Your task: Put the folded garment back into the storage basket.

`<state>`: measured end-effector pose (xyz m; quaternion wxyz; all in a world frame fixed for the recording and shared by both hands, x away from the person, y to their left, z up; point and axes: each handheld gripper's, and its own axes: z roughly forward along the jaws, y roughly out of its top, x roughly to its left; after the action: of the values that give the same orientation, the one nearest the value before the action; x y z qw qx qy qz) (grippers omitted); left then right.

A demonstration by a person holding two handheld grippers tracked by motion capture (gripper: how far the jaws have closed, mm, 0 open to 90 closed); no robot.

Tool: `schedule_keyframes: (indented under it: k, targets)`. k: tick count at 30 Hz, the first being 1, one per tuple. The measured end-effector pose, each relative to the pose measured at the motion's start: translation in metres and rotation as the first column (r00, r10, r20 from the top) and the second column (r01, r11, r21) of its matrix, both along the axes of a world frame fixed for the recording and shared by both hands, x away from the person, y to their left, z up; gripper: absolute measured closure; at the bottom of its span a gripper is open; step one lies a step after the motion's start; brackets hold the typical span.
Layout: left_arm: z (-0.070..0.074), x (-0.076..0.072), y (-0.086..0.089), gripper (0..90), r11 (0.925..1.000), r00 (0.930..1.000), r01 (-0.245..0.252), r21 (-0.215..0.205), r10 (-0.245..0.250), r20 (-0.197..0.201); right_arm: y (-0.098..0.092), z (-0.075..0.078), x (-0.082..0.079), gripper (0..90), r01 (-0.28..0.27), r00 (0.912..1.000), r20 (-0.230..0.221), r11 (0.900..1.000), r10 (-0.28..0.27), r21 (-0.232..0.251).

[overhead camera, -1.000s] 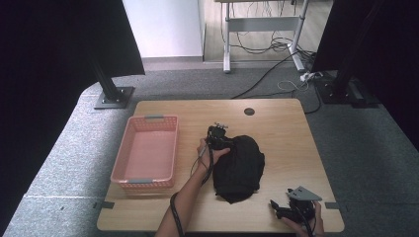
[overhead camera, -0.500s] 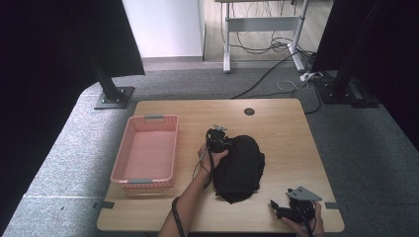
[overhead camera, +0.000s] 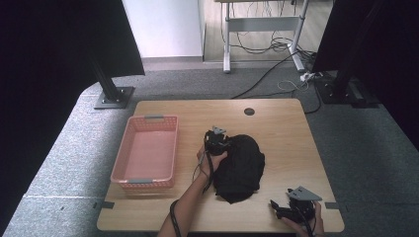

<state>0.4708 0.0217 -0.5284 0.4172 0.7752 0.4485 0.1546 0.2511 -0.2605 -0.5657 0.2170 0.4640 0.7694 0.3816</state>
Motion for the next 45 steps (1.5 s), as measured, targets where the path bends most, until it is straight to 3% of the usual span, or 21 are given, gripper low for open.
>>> schedule_keyframes:
  k: [5, 15, 20, 27, 32, 41, 45]
  targets:
    - [0.013, -0.011, -0.002, 75.4, 0.9997, 0.9988, 0.022, 0.013, -0.022, 0.043, 0.0, 0.0, 0.0, 17.8, 0.001, 1.0, -0.001, 1.0, -0.001, 0.0]
    - [0.025, -0.019, -0.003, 75.5, 0.9992, 0.997, 0.038, 0.01, -0.039, 0.067, 0.0, 0.0, 0.0, 17.8, 0.006, 1.0, -0.001, 1.0, -0.006, 0.001]
    - [0.026, -0.021, -0.003, 75.5, 0.9991, 0.9966, 0.042, 0.007, -0.043, 0.07, 0.0, 0.0, 0.0, 17.9, 0.006, 1.0, -0.001, 1.0, -0.006, 0.001]
    - [0.029, -0.025, -0.004, 75.6, 0.9989, 0.9952, 0.048, 0.002, -0.048, 0.086, -0.006, 0.002, 0.003, 20.1, 0.031, 0.9992, -0.026, 0.996, -0.029, 0.078]
    - [0.028, -0.025, -0.005, 75.6, 0.9989, 0.9953, 0.047, 0.003, -0.048, 0.085, -0.006, 0.002, 0.003, 20.3, 0.032, 0.9992, -0.026, 0.997, -0.03, 0.076]
    - [0.024, -0.025, -0.006, 76.0, 0.999, 0.9948, 0.038, 0.024, -0.04, 0.094, -0.003, 0.003, 0.003, 21.4, 0.015, 0.9996, -0.024, 0.996, -0.013, 0.088]
    - [0.022, -0.028, -0.009, 76.0, 0.9977, 0.9906, 0.039, 0.055, -0.046, 0.129, -0.002, 0.005, 0.002, 21.7, 0.005, 0.9998, -0.022, 0.994, -0.003, 0.106]
